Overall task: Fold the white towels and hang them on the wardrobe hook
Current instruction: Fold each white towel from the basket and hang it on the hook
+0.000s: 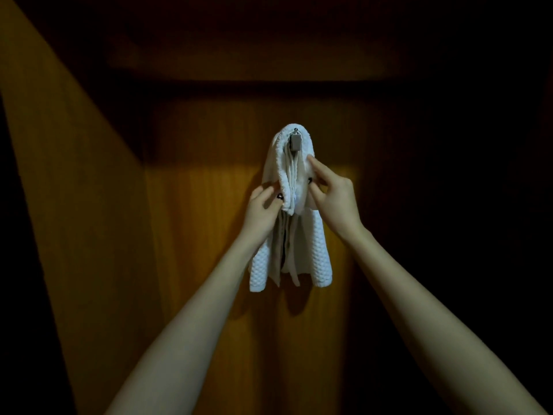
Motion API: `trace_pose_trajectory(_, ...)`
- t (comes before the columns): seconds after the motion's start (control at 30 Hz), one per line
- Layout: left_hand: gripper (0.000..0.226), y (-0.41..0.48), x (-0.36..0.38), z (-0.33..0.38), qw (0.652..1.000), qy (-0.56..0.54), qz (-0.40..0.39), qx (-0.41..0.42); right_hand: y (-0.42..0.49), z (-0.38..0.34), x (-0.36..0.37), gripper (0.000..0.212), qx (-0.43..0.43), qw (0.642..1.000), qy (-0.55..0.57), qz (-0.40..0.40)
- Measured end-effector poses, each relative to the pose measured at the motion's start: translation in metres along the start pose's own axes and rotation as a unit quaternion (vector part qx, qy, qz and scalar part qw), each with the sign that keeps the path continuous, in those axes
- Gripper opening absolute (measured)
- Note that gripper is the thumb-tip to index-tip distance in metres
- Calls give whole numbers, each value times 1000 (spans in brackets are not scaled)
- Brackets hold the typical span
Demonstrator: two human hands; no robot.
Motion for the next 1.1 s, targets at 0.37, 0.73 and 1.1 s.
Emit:
trace_pose_trajectory(0.37, 42, -94, -4, 29, 968, 214, 17, 130, -91, -5, -39, 53, 66, 983, -120, -125)
trace_pose_trajectory(0.73, 47, -305, 80, 11, 946, 294, -123, 65, -333, -2, -144, 52, 116, 923, -256, -262)
trace_pose_trajectory(1.1, 52, -491, 336, -36, 869, 270, -397, 122, -571, 107, -349, 55, 358, 749, -407, -381)
Point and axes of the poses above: each hand's wrist, its own y-axis towards the middle knuckle, its own x-axis out of the palm, z = x × y, the point moved 5 cm from there along y, towards the middle knuckle, and after that the axes turned 12 degrees about -y, right-handed, at the moved point
